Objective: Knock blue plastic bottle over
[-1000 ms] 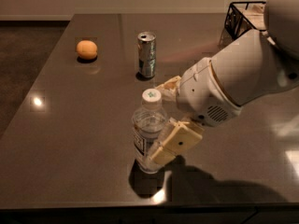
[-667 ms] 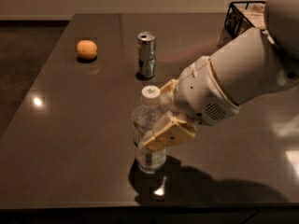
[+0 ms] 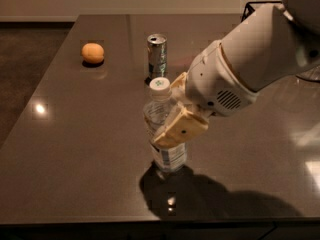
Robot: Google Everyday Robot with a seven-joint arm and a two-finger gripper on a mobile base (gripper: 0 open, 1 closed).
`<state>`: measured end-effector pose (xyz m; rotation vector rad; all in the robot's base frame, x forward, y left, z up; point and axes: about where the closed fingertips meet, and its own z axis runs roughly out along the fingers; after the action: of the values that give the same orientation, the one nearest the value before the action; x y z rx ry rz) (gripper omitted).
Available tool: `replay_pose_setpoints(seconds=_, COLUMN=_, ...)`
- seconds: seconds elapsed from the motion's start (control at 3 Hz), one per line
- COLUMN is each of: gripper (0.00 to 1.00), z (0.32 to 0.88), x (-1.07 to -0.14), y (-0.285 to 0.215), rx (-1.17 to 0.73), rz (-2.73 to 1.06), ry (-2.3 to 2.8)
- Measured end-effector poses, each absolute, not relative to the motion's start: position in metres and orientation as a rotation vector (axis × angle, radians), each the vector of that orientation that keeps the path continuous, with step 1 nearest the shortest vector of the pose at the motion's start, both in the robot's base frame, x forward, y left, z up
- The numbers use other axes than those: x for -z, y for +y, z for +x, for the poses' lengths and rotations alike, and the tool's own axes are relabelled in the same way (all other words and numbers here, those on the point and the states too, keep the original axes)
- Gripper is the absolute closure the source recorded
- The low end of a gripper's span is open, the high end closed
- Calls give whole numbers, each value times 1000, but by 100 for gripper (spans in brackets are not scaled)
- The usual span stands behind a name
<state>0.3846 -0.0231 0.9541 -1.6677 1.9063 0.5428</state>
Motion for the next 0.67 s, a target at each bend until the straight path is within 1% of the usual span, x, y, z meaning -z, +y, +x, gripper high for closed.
replay_pose_setpoints(seconds=0.33, gripper=100, z=404, x=-960, y=-34, rx=-428, rz=-1719, ry=1983)
replay_pose_setpoints(seconds=0.67, gripper=100, z=427, x=-956, y=-49, rx=-256, rz=-1806, ry=2074)
